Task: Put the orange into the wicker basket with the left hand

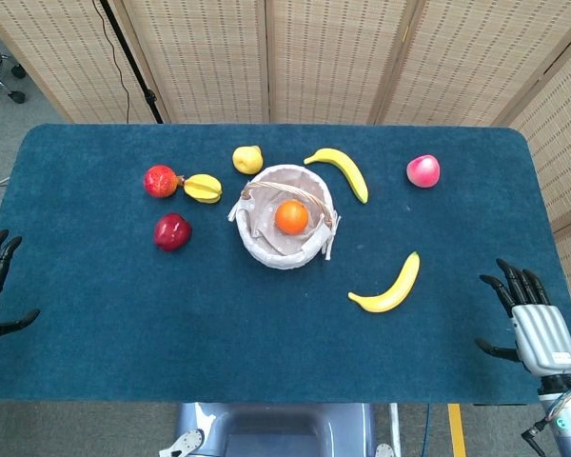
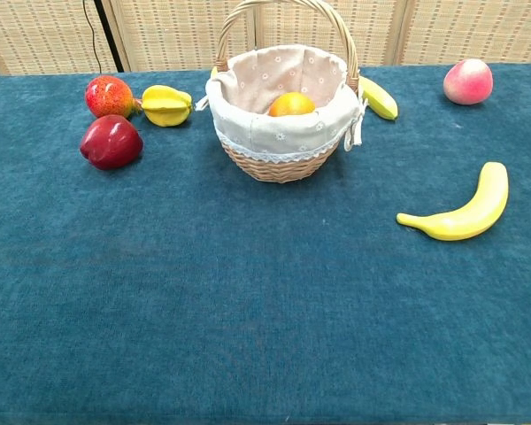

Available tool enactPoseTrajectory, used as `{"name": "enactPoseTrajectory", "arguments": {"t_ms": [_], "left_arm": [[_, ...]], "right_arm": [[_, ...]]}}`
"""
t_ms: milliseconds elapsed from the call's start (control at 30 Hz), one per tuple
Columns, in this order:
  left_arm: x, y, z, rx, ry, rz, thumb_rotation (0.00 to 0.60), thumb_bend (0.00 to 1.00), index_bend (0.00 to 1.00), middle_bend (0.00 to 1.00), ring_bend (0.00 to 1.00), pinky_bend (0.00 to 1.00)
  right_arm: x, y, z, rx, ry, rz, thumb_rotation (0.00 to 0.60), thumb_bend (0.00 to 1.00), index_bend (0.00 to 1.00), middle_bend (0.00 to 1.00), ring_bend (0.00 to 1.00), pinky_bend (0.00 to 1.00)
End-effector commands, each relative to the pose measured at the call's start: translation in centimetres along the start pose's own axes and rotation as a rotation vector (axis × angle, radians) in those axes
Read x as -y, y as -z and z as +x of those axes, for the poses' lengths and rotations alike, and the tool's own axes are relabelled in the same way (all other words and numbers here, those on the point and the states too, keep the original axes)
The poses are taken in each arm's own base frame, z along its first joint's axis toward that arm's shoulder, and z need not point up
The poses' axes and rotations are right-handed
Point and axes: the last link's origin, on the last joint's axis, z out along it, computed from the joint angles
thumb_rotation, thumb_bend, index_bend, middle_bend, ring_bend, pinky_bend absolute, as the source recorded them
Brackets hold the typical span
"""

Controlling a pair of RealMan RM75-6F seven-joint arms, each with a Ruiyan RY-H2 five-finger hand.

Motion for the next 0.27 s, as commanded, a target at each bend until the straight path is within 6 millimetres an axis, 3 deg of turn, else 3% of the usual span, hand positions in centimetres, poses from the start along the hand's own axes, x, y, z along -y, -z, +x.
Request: {"name": "enactPoseTrajectory", "arguments": {"t_ms": [33, 267], "left_arm": [[0.24, 0.47, -0.13, -0.001, -0.006, 0.012, 0.600, 0.00, 0.06, 0.00, 0.00, 0.00], [0.33, 0.30, -1.01, 0.011, -0.006, 0.012, 0.600, 0.00, 0.06, 0.00, 0.00, 0.00]], "right_arm": [[0.14, -0.24, -0.34, 0.009, 0.014, 0.004, 0.600, 0.00, 0.16, 0.00, 0.00, 0.00], [0.44, -1.06, -1.06, 0.021, 0.031, -0.002, 0.600, 0.00, 0.16, 0.00, 0.00, 0.00]]}}
